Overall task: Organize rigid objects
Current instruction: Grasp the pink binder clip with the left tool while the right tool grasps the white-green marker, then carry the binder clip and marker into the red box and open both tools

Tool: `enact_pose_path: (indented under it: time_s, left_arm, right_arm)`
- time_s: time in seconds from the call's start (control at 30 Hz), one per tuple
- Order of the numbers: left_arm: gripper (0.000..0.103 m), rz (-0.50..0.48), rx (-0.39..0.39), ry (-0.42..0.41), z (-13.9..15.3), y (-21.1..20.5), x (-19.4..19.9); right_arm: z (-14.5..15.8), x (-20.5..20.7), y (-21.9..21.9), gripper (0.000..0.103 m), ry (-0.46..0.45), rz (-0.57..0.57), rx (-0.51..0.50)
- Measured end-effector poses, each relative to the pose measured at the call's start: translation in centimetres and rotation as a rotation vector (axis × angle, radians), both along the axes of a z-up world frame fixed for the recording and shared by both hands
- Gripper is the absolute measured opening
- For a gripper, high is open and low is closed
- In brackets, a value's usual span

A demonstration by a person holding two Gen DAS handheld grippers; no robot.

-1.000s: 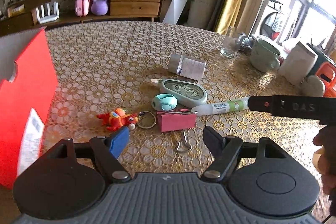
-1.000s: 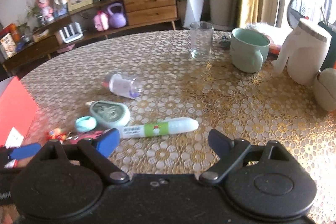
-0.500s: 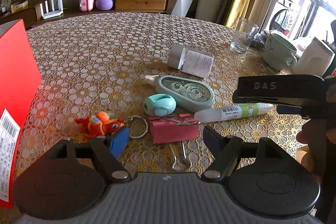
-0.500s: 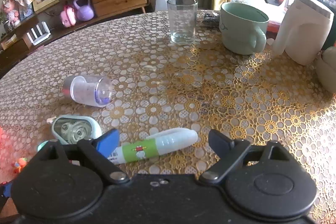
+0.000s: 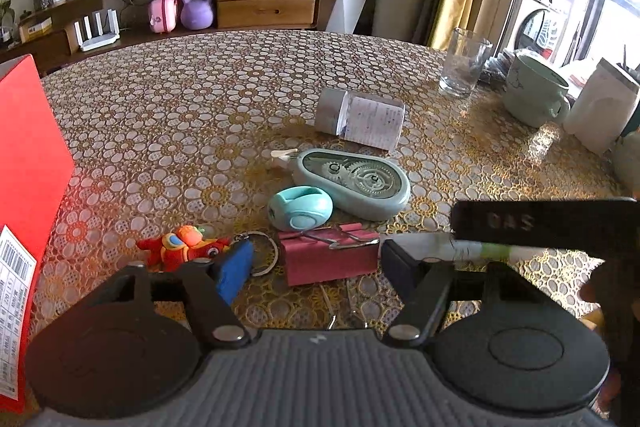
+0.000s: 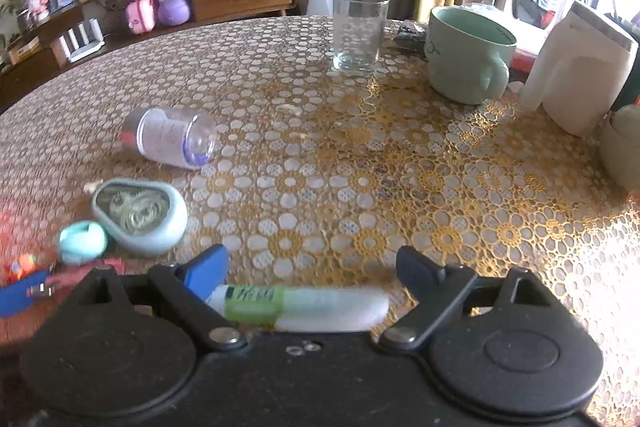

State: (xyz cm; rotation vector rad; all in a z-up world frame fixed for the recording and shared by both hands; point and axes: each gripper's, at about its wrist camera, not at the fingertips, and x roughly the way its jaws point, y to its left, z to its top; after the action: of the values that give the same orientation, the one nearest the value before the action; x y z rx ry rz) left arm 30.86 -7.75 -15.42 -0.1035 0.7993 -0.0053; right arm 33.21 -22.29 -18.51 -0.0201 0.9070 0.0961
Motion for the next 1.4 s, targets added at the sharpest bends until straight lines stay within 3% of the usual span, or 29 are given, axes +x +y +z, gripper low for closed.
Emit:
enact_pose_path:
  time_s: [0.1,0.23,0.5,0.63,0.7,0.77,0.93,1.4]
  left_arm:
    - [0.066,-0.01,-0.011,0.0,0.0,0.2,-0.1]
    - [0.051,-0.034,-0.02,-0.003,0.2,0.2,-0.3]
    - [0.051,-0.045,-0.025,0.001,0.3,0.3,-0.3]
    - [0.051,-0.046,-0.02,0.002,0.2,0.3,-0.3]
    - [0.051,-0.045,-0.022,0.004,0.2,0.3,-0.3]
    - [0.051,-0.046,-0.023,0.006,0.2,0.3,-0.3]
    - [0.051,-0.041,-0.027,0.015,0.3,0.5,-0.5]
    - [0.05,-0.053,-0.075,0.048,2.1,1.1,-3.8]
  right_arm:
    - [0.1,-0.9,-0.8,0.089,0.009,0.037,0.037]
    - [0.3,-2.1,-1.7,0.083,0.011,0.122,0.066]
    - [1.7,-4.1,-0.9,0.072,-0.018,0.4,0.111]
    - [1.2,-4.7,0.7,0.053,-0.003,0.489,0.061]
    - [1.0,-5.1,1.3,0.05,-0.006,0.511,0.037]
    - [0.9,-5.3,1.8,0.036,-0.015,0.523,0.011]
    - [0.9,-5.4,2.2,0.016,-0.023,0.51,-0.007]
    - [2.5,-7.9,0.9,0.016,0.011,0.379,0.124]
